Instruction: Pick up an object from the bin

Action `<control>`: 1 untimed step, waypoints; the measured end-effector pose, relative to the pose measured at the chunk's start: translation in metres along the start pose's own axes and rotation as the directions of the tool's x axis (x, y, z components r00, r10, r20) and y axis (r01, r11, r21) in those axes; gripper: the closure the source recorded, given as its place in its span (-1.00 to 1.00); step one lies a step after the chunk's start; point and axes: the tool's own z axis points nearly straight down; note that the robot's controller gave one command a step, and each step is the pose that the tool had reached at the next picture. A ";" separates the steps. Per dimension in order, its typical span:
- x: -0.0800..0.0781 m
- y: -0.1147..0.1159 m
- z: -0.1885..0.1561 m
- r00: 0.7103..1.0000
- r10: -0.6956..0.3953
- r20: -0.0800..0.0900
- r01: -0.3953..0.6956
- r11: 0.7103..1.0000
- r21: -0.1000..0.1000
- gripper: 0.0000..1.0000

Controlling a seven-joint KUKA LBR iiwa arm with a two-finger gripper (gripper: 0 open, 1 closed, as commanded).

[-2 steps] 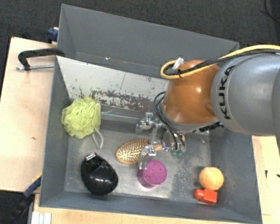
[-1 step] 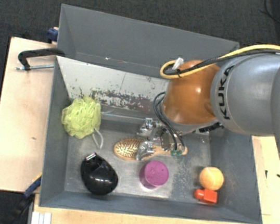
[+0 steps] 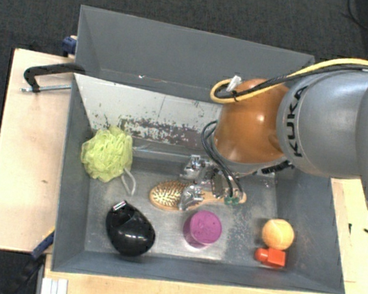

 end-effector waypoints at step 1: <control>0.001 0.000 -0.004 1.000 0.000 -0.007 0.000 1.000 0.000 1.00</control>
Offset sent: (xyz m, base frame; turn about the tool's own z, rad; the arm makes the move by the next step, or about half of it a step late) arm 0.0002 -0.0001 0.0771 0.0000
